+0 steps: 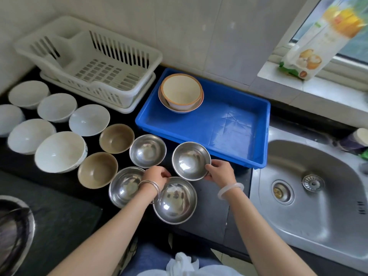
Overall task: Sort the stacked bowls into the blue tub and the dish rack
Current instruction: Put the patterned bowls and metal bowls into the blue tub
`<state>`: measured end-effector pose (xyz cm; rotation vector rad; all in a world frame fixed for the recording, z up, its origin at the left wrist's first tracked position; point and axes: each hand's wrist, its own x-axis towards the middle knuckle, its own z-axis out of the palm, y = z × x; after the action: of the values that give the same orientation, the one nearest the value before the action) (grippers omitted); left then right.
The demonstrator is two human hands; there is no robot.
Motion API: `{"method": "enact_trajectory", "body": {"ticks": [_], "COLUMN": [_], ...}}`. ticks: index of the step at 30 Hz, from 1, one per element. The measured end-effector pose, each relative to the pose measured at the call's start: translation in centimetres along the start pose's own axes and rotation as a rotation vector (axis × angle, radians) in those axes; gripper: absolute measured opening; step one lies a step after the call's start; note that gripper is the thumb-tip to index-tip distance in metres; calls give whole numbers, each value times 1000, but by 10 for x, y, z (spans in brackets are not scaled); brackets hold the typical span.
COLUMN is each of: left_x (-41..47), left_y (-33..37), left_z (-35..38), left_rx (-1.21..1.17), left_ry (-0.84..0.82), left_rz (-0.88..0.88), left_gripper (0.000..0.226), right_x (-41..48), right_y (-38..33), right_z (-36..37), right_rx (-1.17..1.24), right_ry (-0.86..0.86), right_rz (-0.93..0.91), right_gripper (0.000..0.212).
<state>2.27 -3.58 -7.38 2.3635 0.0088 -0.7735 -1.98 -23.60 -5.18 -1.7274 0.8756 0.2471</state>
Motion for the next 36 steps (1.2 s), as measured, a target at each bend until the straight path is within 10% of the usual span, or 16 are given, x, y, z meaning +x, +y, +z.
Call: {"method": "enact_trajectory", "body": {"ticks": [17, 36], "left_x": [2, -2], "left_y": [3, 1], "left_z": [10, 16], "left_rx": [-727, -840], "left_ry": [58, -71], "left_rz": [-166, -264], "left_gripper": [21, 38], "right_x": [-15, -3], "right_y": [11, 44], "right_z": [-12, 5], "right_rx": [-260, 98], "right_ry": [102, -36], "right_rz": [-87, 115], "right_gripper": [9, 31]}}
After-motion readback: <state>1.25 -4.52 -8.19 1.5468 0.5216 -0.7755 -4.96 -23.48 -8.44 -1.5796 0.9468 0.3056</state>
